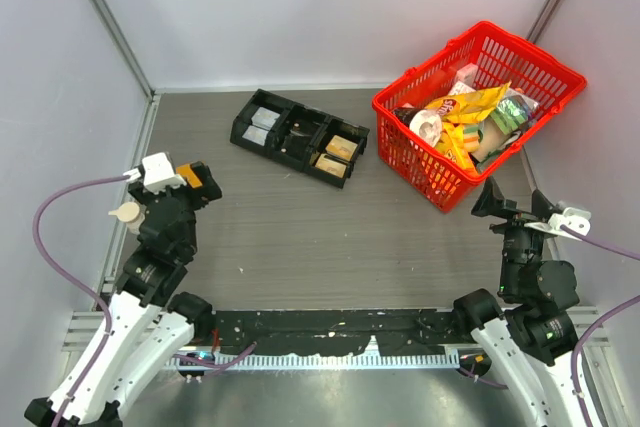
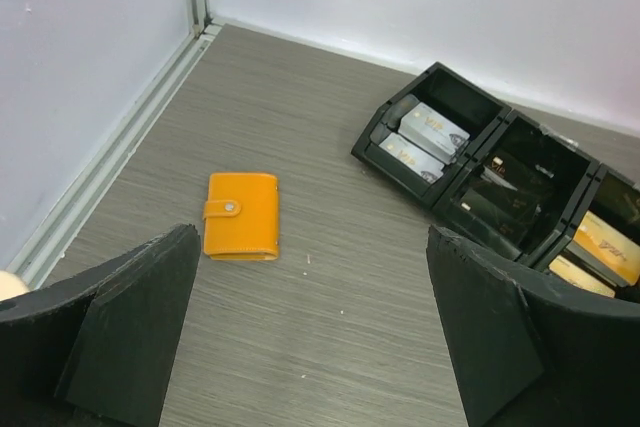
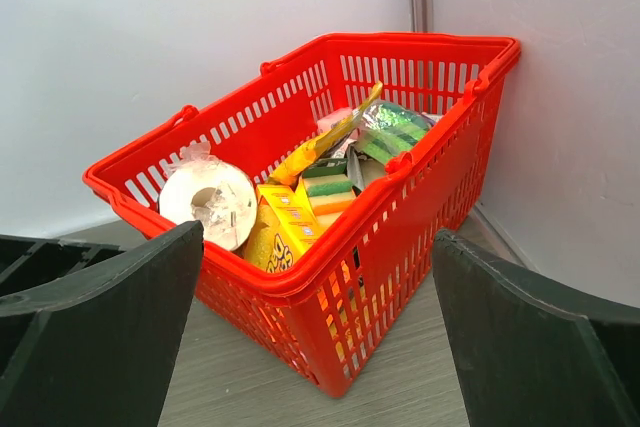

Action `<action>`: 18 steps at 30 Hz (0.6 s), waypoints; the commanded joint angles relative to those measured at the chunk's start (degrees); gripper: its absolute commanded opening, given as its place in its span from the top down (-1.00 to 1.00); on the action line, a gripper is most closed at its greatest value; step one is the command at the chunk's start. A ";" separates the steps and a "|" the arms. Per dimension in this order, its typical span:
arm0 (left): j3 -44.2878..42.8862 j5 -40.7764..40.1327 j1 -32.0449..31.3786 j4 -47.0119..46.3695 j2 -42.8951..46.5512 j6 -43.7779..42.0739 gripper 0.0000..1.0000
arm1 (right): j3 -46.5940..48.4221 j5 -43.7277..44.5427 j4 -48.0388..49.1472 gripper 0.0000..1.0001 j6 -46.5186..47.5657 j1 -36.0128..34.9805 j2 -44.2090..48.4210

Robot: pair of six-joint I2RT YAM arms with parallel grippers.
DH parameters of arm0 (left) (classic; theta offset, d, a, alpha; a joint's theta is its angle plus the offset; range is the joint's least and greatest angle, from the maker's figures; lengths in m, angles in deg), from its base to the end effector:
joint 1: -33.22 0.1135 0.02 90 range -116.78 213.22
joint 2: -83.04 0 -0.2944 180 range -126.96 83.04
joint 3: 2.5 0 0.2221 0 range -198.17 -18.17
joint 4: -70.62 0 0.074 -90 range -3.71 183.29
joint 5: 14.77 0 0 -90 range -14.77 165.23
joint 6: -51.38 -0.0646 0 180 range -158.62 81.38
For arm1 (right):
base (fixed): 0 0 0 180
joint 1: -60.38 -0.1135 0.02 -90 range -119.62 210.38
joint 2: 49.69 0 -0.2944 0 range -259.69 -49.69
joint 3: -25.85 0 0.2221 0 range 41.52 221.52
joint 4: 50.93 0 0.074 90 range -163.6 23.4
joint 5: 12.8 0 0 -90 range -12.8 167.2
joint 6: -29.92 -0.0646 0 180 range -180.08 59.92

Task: Take the credit cards out of the card holder
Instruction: Move the card holder to the center of the board.

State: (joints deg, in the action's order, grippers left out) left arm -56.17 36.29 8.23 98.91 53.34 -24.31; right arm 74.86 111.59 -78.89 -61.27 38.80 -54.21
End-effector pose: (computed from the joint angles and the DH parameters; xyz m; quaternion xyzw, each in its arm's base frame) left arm 0.0997 -0.0017 0.3402 -0.1613 0.7094 0.0146 0.6859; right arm 0.0199 -0.0314 0.3286 0.1320 0.6043 -0.0222 0.7854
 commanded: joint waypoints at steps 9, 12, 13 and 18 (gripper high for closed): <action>-14.10 4.92 0.03 9.15 -22.93 6.60 -0.99 | -1.09 -2.05 2.80 -1.00 -0.39 0.67 2.84; -19.55 6.59 0.03 14.43 -32.32 9.85 -0.99 | -1.26 -2.75 2.80 -1.00 -0.22 0.75 3.28; -21.31 6.77 0.12 15.58 -35.58 11.17 -0.99 | -1.26 -2.93 2.80 -1.00 -0.13 0.67 3.54; -25.10 12.99 5.37 16.12 -47.98 16.71 -0.99 | -1.70 -3.37 2.54 -1.00 -0.13 0.75 4.25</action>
State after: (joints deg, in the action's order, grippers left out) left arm -78.61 43.46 9.12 111.54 12.27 -14.24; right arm 73.35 109.16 -78.37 -61.44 39.24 -50.64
